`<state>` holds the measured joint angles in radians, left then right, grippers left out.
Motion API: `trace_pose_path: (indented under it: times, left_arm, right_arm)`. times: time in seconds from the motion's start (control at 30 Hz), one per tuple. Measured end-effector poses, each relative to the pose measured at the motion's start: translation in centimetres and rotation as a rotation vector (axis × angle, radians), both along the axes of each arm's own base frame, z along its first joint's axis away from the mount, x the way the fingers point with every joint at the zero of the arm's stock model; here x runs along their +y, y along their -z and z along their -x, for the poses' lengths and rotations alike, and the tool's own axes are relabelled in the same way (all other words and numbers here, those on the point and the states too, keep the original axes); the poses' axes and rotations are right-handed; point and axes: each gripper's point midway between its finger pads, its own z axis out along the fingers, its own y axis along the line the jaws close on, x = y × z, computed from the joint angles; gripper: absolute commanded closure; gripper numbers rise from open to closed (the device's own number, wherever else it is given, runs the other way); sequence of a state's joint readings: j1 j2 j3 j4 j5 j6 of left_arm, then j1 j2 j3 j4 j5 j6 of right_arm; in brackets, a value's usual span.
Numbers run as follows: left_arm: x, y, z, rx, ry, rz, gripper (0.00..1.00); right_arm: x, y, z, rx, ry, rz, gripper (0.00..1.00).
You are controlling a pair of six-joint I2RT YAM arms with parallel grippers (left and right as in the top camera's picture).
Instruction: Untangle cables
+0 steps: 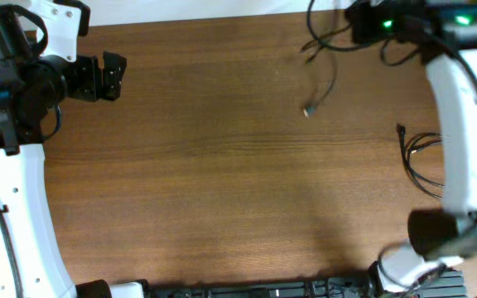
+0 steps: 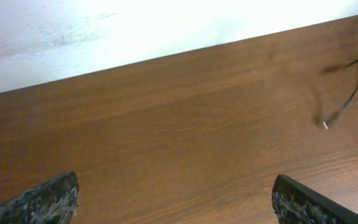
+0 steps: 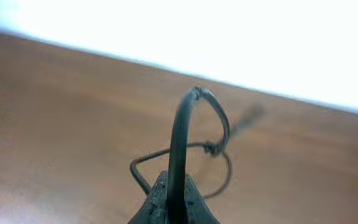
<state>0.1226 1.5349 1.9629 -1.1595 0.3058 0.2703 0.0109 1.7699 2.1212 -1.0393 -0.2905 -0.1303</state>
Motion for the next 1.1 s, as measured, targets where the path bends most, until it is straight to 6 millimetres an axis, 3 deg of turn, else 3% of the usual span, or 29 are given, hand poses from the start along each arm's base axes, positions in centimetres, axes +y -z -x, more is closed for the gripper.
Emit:
trace_pose_path:
  times: [0.03, 0.1, 0.23, 0.3, 0.47, 0.5, 0.57, 0.63, 0.77, 0.87, 1.03, 1.1]
  left_arm:
    - [0.0, 0.0, 0.0, 0.000, 0.000, 0.000, 0.01]
    - [0.0, 0.0, 0.0, 0.000, 0.000, 0.000, 0.01]
    - [0.0, 0.0, 0.0, 0.000, 0.000, 0.000, 0.01]
    - [0.0, 0.0, 0.0, 0.000, 0.000, 0.000, 0.01]
    - [0.0, 0.0, 0.0, 0.000, 0.000, 0.000, 0.01]
    - [0.0, 0.0, 0.0, 0.000, 0.000, 0.000, 0.01]
    - [0.0, 0.0, 0.0, 0.000, 0.000, 0.000, 0.01]
    - [0.0, 0.0, 0.0, 0.000, 0.000, 0.000, 0.01]
    - [0.0, 0.0, 0.0, 0.000, 0.000, 0.000, 0.01]
    - [0.0, 0.0, 0.0, 0.000, 0.000, 0.000, 0.01]
    - [0.0, 0.0, 0.0, 0.000, 0.000, 0.000, 0.01]
    - [0.0, 0.0, 0.0, 0.000, 0.000, 0.000, 0.01]
  right_arm:
    - [-1.0, -2.1, 0.9, -0.053, 0.047, 0.035, 0.96]
    - [-4.0, -4.1, 2.1, -0.101, 0.190, 0.139, 0.96]
    - [-9.9, -3.9, 3.2, -0.072, 0.476, 0.328, 0.96]
    - [-14.3, -4.5, 4.7, -0.063, 0.708, 0.414, 0.96]
    - [-23.0, -5.2, 8.6, -0.055, 1.101, 0.406, 0.96]
    - [-24.6, -5.2, 9.5, -0.050, 1.157, 0.394, 0.88]
    - [-27.5, -4.6, 11.2, -0.022, 1.238, 0.346, 0.01]
    - [-28.6, -3.5, 12.3, 0.034, 1.247, 0.317, 0.01]
    - [-28.6, -1.0, 13.7, 0.152, 1.203, 0.230, 0.01]
    - [-25.7, 1.1, 13.3, 0.252, 1.070, 0.109, 0.01]
    - [-17.1, 3.6, 12.9, 0.421, 0.669, -0.121, 0.02]
    - [-11.7, 4.0, 13.2, 0.488, 0.449, -0.168, 0.01]
